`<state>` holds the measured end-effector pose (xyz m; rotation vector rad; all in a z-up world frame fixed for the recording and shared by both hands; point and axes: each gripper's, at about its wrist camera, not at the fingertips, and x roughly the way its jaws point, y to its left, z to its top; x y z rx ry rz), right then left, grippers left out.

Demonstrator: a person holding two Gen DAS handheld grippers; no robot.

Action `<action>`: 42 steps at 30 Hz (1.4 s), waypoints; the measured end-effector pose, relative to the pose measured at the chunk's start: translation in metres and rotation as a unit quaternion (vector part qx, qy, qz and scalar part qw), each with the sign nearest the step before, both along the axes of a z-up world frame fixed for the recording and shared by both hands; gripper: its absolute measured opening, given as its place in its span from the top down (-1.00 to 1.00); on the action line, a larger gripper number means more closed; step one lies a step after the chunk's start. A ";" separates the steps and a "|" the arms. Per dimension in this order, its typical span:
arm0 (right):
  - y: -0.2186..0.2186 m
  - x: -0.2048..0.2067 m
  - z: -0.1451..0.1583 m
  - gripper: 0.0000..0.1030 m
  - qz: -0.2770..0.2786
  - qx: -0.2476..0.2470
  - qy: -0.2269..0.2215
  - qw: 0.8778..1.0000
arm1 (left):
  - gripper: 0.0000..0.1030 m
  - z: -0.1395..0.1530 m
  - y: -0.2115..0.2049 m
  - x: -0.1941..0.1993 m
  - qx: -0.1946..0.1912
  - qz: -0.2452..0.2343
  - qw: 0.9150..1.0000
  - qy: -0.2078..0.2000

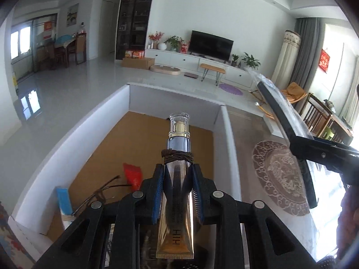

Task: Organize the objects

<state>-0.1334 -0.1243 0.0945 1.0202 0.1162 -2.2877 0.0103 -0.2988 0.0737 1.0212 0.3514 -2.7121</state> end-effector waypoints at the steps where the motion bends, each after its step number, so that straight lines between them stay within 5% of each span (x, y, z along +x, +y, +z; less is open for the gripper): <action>1: -0.017 0.000 -0.005 -0.48 0.013 -0.002 -0.007 1.000 | 0.53 -0.009 -0.012 0.002 0.000 0.015 1.000 -0.017; 6: -0.083 -0.003 -0.053 -0.50 0.064 -0.020 -0.074 0.995 | 0.45 -0.042 -0.046 0.004 0.007 0.077 0.994 -0.081; 7: -0.094 -0.004 -0.065 -0.50 0.075 -0.023 -0.092 0.993 | 0.19 -0.046 -0.048 0.005 0.008 0.084 0.993 -0.084; 8: -0.101 -0.007 -0.079 -0.50 0.084 -0.022 -0.110 0.990 | -0.29 -0.047 -0.050 0.007 0.006 0.092 0.992 -0.083; 14: -0.085 -0.007 -0.090 -0.52 0.084 -0.032 -0.123 0.988 | -0.92 -0.041 -0.037 0.016 -0.063 0.117 0.988 -0.075; 20: -0.036 0.002 -0.050 -0.86 0.047 0.002 -0.063 0.997 | -0.93 -0.020 -0.010 0.017 -0.104 0.146 0.979 -0.100; 28: -0.025 0.014 -0.036 -0.86 0.029 0.067 -0.074 0.995 | -0.93 -0.004 -0.007 0.034 -0.035 0.130 0.985 -0.103; 35: -0.041 0.026 -0.023 -0.87 0.024 0.110 -0.064 0.992 | -0.93 0.014 0.003 0.039 -0.081 0.139 0.979 -0.123; 42: -0.050 0.032 -0.014 -0.87 0.026 0.126 -0.062 0.990 | -0.93 0.022 -0.003 0.045 -0.064 0.150 0.979 -0.123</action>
